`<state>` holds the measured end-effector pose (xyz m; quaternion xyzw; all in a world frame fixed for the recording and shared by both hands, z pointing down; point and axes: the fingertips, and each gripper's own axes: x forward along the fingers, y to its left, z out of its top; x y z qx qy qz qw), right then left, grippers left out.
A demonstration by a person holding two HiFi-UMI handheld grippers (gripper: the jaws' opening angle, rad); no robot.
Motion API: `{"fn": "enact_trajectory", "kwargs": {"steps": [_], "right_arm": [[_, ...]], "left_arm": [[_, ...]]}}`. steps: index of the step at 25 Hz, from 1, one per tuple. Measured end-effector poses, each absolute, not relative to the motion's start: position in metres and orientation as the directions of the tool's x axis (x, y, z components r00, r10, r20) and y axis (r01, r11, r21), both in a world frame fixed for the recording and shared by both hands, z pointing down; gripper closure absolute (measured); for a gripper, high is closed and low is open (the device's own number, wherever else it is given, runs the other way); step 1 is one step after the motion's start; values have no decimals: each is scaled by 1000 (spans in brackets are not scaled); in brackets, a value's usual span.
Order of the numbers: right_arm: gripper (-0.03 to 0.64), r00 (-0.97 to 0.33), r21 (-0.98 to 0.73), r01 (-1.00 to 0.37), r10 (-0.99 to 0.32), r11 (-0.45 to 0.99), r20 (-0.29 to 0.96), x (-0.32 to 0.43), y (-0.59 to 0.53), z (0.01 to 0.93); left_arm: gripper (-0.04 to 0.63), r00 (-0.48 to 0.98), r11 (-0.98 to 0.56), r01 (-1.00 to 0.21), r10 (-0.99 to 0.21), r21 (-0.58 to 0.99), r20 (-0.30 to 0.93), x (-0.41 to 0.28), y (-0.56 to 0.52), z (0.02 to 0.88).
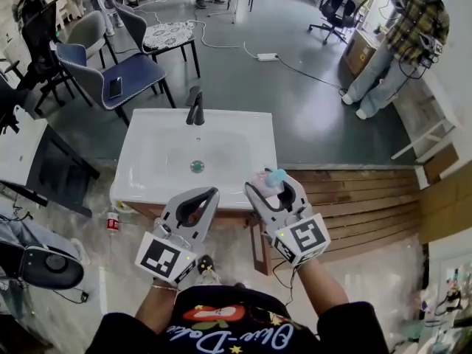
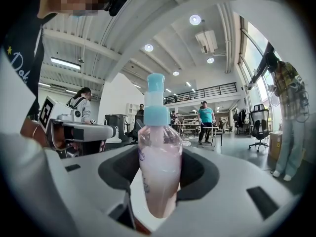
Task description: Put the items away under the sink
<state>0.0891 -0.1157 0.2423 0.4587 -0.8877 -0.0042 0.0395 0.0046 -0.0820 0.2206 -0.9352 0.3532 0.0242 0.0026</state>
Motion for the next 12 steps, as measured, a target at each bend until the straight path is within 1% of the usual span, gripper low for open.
{"fn": "enact_trajectory", "kwargs": {"steps": [12], "right_arm": [[396, -603, 43, -795, -795, 606, 60, 96, -97, 237]], "left_arm": [[592, 744, -744, -668, -667, 2, -41, 17, -63, 219]]}}
